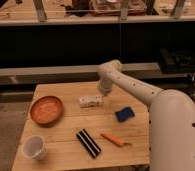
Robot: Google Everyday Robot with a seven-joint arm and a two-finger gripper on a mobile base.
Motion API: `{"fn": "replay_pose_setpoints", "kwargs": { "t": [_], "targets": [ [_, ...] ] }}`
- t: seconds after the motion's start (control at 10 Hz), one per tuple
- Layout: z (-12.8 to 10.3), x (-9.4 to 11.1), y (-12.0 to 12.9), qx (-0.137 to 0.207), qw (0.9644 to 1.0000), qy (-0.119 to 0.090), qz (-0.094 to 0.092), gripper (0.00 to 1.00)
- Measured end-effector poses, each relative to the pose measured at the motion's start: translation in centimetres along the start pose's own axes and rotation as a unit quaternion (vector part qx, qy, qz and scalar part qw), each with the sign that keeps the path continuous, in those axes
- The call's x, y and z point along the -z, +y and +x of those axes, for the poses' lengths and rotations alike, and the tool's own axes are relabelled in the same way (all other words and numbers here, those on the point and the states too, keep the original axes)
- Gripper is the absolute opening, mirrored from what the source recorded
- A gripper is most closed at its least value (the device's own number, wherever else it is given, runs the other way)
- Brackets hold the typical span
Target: Place the bottle in the ceramic bowl
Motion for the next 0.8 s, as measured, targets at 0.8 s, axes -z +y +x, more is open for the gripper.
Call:
{"fn": "replay_pose_setpoints", "kwargs": {
  "t": [0.8],
  "targets": [
    [2.3, -1.7, -0.8, -0.005, 1.0000, -0.003, 0.004, 0.80]
  ]
}}
